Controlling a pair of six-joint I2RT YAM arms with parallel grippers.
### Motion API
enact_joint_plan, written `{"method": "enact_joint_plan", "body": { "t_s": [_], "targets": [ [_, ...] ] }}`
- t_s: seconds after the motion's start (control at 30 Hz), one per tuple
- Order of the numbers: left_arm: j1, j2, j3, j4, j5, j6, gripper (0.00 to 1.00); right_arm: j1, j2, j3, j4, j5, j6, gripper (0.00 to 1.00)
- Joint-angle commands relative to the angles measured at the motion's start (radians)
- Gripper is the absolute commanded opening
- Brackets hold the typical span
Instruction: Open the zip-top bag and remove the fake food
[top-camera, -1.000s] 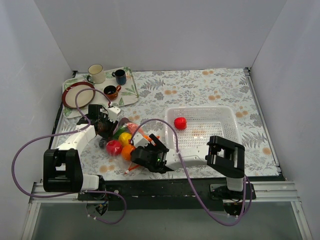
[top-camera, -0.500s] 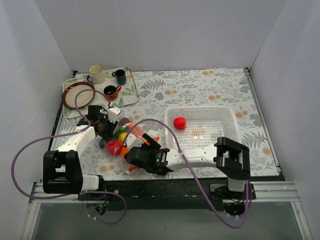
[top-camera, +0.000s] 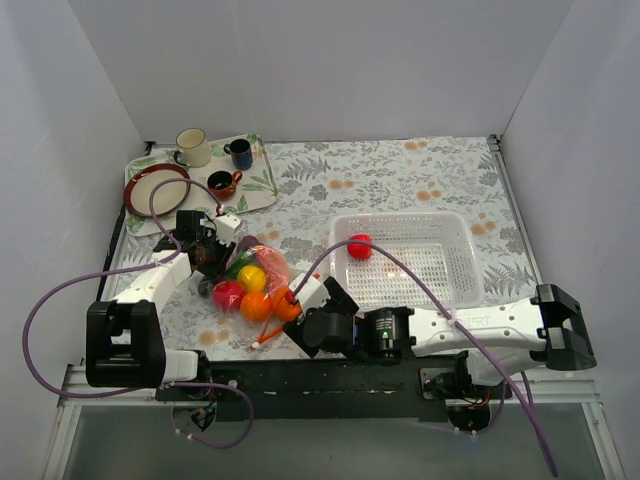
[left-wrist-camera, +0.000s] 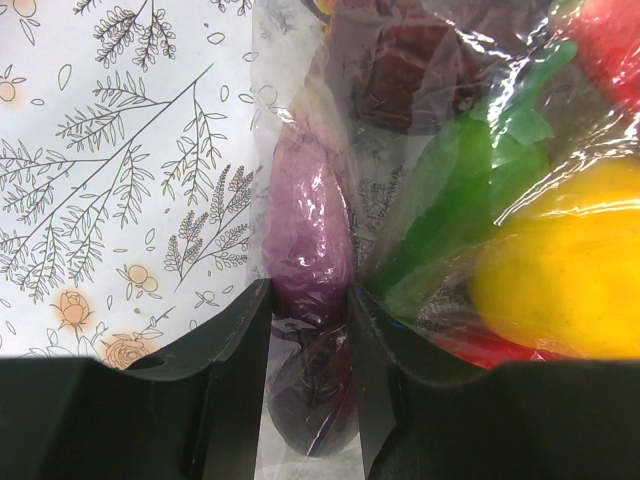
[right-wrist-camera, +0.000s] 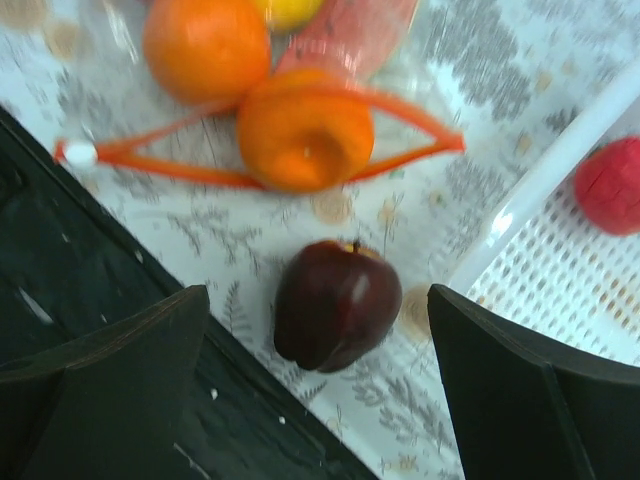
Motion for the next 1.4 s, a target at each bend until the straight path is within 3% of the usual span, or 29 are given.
{"method": "enact_joint_plan", "body": {
  "t_s": [0.0,0.37,1.1,1.2,1.23,1.3,1.37],
  "targets": [
    [-0.005,0.018,-0.009,-0.094,0.003,-0.014,0.33,0.026,0.030,-0.051,-0.112,-0.049,0.157,0.99],
    [-0.005,-0.005,-0.015,-0.103,0.006,-0.005,0.33,0.035,0.118,-0.098,-0.126,-0.036,0.283,0.99],
    [-0.005,-0.012,-0.018,-0.112,0.018,-0.011,0.33,-0.020,0.362,-0.062,0.080,0.024,0.151,0.97],
    [-0.005,-0.015,-0.026,-0.112,0.015,-0.007,0.33,-0.022,0.353,-0.049,0.081,0.041,0.131,0.80],
    [-0.005,-0.017,-0.027,-0.109,0.012,-0.005,0.33,-0.022,0.334,-0.045,0.077,0.049,0.130,0.65],
    [-0.005,-0.018,-0.037,-0.105,0.008,-0.004,0.32,-0.020,0.290,-0.025,0.058,0.060,0.110,0.49],
    [-0.005,-0.015,-0.041,-0.102,0.008,-0.004,0.32,-0.020,0.250,-0.008,0.040,0.089,0.099,0.27]
  ]
}}
